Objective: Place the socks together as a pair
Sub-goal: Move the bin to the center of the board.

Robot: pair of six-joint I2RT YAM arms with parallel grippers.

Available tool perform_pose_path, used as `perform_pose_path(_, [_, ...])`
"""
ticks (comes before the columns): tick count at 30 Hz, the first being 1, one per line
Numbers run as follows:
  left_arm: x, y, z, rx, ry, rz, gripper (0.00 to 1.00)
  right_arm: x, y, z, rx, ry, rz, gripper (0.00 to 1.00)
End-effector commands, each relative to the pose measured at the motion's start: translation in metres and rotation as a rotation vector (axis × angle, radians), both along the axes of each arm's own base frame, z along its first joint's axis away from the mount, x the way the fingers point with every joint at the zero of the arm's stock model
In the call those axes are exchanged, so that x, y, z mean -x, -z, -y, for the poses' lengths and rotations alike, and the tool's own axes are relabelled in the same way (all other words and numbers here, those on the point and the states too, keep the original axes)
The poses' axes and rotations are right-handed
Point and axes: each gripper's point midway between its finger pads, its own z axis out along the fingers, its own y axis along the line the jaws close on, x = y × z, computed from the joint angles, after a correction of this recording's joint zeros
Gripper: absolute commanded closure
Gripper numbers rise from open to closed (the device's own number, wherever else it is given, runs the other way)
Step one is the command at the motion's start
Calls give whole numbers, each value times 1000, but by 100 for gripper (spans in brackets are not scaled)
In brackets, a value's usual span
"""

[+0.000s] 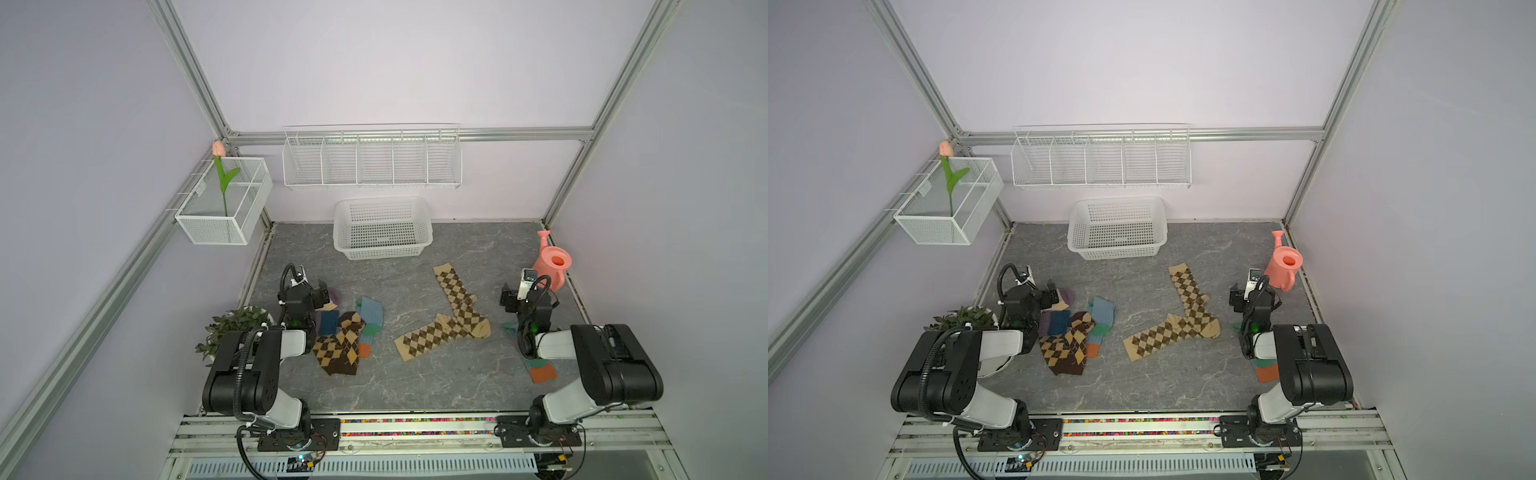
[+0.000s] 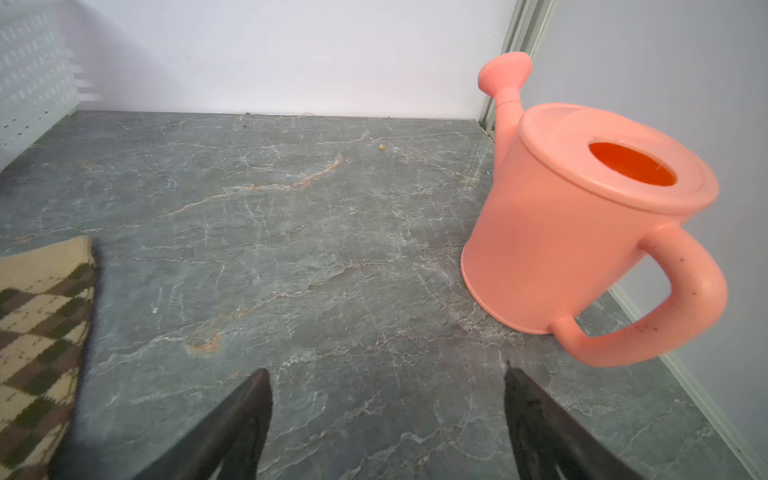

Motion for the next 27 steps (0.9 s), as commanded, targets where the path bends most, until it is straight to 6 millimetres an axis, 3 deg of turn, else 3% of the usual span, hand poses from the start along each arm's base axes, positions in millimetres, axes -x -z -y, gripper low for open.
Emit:
perform_pose_path(1, [-6,-12,-1,15,-3,33,1,-5,-6,-20,11,-119,23,11])
perform_pose_path(17, [-6,-13,-1,15,-6,38,1,-2,-7,-10,-2,-71,34,11])
perform_pose_path(23, [-4,-15,0,10,2,40,1,4,-20,-5,11,-21,64,11])
perform_pose_path(27, [5,-36,-11,-7,-64,79,1,9,-44,-4,58,23,75,11])
